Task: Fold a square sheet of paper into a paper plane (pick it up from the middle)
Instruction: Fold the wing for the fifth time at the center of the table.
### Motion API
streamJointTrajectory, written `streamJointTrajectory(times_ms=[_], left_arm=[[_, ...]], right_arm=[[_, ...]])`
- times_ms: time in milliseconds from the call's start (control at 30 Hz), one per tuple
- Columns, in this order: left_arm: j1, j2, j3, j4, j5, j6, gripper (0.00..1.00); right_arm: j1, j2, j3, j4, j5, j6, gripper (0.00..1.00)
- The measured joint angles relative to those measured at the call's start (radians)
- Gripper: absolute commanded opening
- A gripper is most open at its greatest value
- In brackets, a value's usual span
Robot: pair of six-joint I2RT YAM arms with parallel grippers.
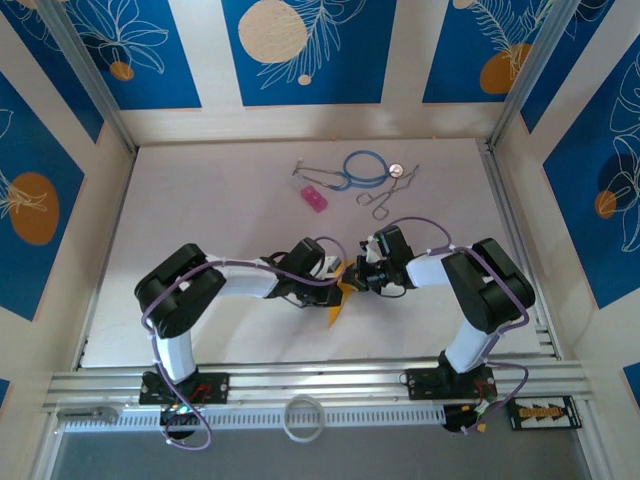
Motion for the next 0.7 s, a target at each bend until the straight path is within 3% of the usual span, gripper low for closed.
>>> streamJointTrajectory(times_ms=[400,533,700], left_arm=[[-0.001,-0.005,-0.056,0.074,-0.004,0.015,0.00],[-0.001,-0.010,-0.068,0.089,-0.004,0.024,0.00],[-0.001,-0.011,-0.069,0.089,-0.004,0.041,0.00]], right_arm=[[-0.021,-0.078,0.033,-0.118,0.026,-0.023,0.09],[-0.032,-0.182,0.033,-0.157,0.044,-0.056,0.07],[-0.013,-0.201,0.032,-0.174,0.047,-0.095,0.04]])
